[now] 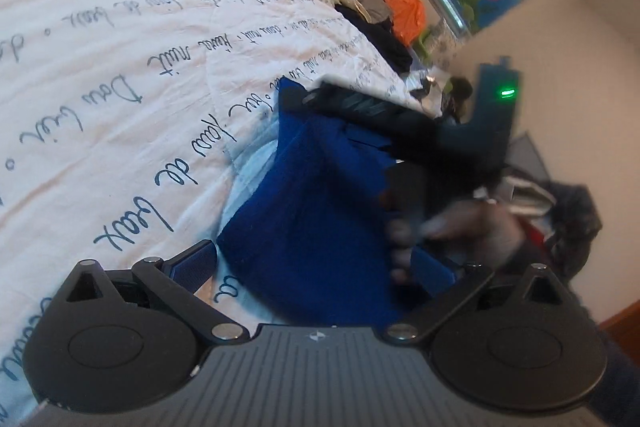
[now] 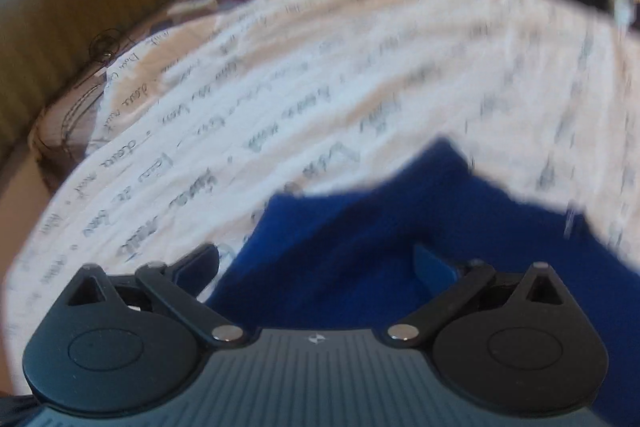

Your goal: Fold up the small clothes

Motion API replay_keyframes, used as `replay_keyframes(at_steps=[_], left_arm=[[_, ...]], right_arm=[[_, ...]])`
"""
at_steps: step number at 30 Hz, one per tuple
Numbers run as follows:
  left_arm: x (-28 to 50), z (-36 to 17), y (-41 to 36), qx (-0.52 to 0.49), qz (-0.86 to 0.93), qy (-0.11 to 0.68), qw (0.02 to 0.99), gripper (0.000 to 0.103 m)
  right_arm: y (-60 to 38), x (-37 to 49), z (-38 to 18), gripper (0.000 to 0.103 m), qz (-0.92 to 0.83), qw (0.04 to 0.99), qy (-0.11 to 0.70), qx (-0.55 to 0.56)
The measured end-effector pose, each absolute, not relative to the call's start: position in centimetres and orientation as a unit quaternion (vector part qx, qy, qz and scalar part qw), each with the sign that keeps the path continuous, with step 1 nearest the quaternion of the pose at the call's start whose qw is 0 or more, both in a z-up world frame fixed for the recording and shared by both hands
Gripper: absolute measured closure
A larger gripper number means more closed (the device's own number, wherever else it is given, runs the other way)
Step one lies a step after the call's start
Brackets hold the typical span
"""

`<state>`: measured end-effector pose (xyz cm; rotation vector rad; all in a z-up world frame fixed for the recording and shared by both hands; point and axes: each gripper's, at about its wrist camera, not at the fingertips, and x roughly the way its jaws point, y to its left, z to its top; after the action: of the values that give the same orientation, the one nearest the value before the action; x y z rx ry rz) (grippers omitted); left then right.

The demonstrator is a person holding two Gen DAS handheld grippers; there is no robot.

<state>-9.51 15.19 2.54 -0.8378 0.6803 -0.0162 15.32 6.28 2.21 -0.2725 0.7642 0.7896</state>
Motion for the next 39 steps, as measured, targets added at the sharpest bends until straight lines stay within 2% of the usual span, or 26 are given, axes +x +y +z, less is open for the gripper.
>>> replay_keyframes(at_steps=[2, 4, 6, 9, 11, 12, 13, 14, 17, 19, 21, 23, 26, 27, 28, 29, 30, 33, 36, 38, 39], left_arm=[[-9.7, 2.4, 15.6, -0.426, -0.004, 0.319, 0.847, 0.002], [-9.8, 2.2, 15.8, -0.445, -0.001, 0.314, 0.838, 0.002], [-9.6, 2.3, 15.8, -0.447, 0.002, 0.313, 0.838, 0.002], [-9.1, 2.7, 14.9, -0.431, 0.015, 0.314, 0.846, 0.003], [-8.5, 2.9, 14.1, -0.415, 0.03, 0.321, 0.851, 0.014], [-8.3, 3.0, 13.7, -0.4, 0.043, 0.325, 0.856, 0.028], [-8.1, 3.1, 13.4, -0.386, 0.054, 0.331, 0.859, 0.037], [-8.0, 3.2, 13.1, -0.379, 0.06, 0.333, 0.861, 0.039], [-7.9, 3.0, 13.6, -0.396, 0.055, 0.339, 0.851, 0.036], [-8.3, 2.4, 14.5, -0.45, 0.033, 0.332, 0.828, 0.018], [-9.0, 1.6, 15.6, -0.515, 0.03, 0.316, 0.796, 0.01], [-9.5, 1.0, 16.2, -0.553, 0.034, 0.3, 0.777, 0.01], [-9.6, 1.0, 16.0, -0.55, 0.045, 0.288, 0.783, 0.019], [-9.5, 1.0, 15.8, -0.538, 0.057, 0.288, 0.79, 0.035], [-9.1, 1.1, 15.5, -0.517, 0.079, 0.298, 0.799, 0.069], [-8.7, 1.0, 15.3, -0.493, 0.103, 0.315, 0.804, 0.09], [-8.6, 0.8, 15.4, -0.484, 0.107, 0.311, 0.811, 0.088], [-8.7, 3.1, 13.5, -0.375, 0.129, 0.3, 0.867, 0.093], [-9.0, 6.6, 6.8, -0.139, 0.053, 0.238, 0.96, 0.094], [-9.6, 6.7, 0.2, 0.076, -0.032, 0.21, 0.974, 0.094], [-10.3, 6.2, -1.6, 0.127, -0.047, 0.194, 0.972, 0.094]], right_arm=[[7.4, 15.7, 2.9, 0.0, 0.361, 0.838, 0.384, -0.144], [5.4, 16.8, 4.7, 0.0, 0.383, 0.824, 0.414, -0.055], [2.2, 17.1, 6.5, 0.0, 0.398, 0.82, 0.41, 0.027], [-1.5, 17.7, 7.6, 0.0, 0.393, 0.804, 0.436, 0.095], [-3.0, 17.7, 7.6, 0.0, 0.397, 0.787, 0.456, 0.12], [-3.2, 17.6, 7.5, 0.0, 0.396, 0.785, 0.461, 0.12], [-3.3, 17.4, 7.5, 0.0, 0.394, 0.785, 0.465, 0.113], [-3.1, 17.1, 7.5, 0.0, 0.395, 0.784, 0.468, 0.102], [-2.1, 16.3, 7.3, 0.0, 0.408, 0.775, 0.476, 0.079], [-1.2, 16.1, 7.1, 0.0, 0.421, 0.764, 0.484, 0.071], [-0.5, 15.8, 7.2, 0.0, 0.428, 0.759, 0.488, 0.06], [0.0, 15.7, 7.1, 0.0, 0.432, 0.754, 0.491, 0.056], [0.2, 15.8, 6.9, 0.0, 0.435, 0.746, 0.5, 0.069], [0.1, 16.0, 6.8, 0.0, 0.433, 0.744, 0.503, 0.075], [0.1, 16.1, 6.8, 0.0, 0.429, 0.744, 0.506, 0.078], [0.0, 16.2, 6.7, 0.0, 0.424, 0.745, 0.509, 0.079], [0.0, 16.3, 6.8, 0.0, 0.42, 0.746, 0.511, 0.079], [-0.1, 16.5, 7.1, 0.0, 0.425, 0.741, 0.515, 0.075], [-0.1, 17.0, 7.3, 0.0, 0.435, 0.726, 0.528, 0.072], [-0.1, 17.8, 7.0, 0.0, 0.446, 0.702, 0.549, 0.081], [-0.1, 18.2, 6.8, 0.0, 0.444, 0.698, 0.556, 0.08]])
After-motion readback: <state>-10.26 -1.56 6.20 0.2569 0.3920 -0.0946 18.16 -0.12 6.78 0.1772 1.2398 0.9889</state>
